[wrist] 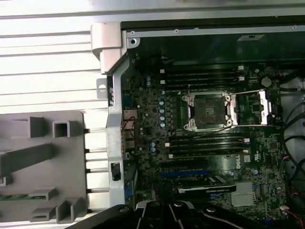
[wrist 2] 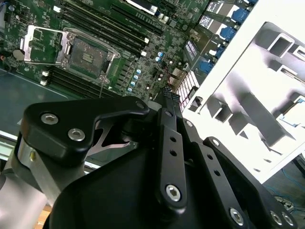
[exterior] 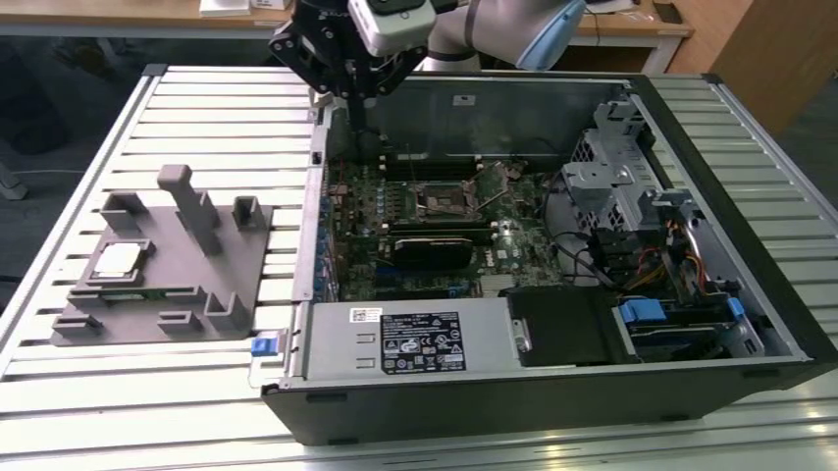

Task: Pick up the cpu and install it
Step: 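Reach for the cpu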

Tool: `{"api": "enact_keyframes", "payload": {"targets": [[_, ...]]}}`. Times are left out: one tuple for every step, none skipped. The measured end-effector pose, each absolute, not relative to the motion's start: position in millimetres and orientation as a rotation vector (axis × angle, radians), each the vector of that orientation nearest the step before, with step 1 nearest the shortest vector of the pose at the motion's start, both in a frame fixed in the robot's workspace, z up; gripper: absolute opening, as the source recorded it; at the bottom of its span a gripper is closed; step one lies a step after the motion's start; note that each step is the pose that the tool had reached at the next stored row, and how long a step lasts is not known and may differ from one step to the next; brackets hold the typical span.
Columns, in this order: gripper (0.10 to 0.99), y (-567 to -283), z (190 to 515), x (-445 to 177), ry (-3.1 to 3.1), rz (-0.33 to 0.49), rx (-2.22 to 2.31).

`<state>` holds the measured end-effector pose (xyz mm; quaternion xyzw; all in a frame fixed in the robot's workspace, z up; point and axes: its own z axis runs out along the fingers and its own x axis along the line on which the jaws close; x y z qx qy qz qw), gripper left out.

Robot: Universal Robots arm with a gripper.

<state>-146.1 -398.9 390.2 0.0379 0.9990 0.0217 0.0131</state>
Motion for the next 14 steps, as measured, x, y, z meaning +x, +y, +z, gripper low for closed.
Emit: {"api": "enact_keyframes", "payload": {"targets": [[0.106,-398.9,390.2,-146.3,3.112,0.068,0.118],[0.106,-398.9,390.2,-146.5,3.112,0.068,0.118],[0.106,-398.9,390.2,-146.7,3.112,0.068,0.118],[0.106,-398.9,390.2,-146.9,3.113,0.068,0.118],[0.106,-398.9,390.2,-147.1,3.113,0.068,0.118],[0.106,-398.9,390.2,-147.3,3.113,0.068,0.118],[0.106,-398.9,390.1,-147.6,3.112,0.068,0.118],[0.106,-398.9,390.1,-147.8,3.112,0.068,0.118],[0.106,-398.9,390.1,-148.2,3.112,0.068,0.118],[0.106,-398.9,390.1,-148.5,3.112,0.068,0.118],[0.106,-398.9,390.0,-148.8,3.112,0.068,0.118],[0.106,-398.9,390.0,-149.1,3.112,0.068,0.118],[0.106,-398.9,390.0,-149.5,3.113,0.068,0.118],[0.106,-398.9,390.0,-149.8,3.113,0.068,0.118]]}}
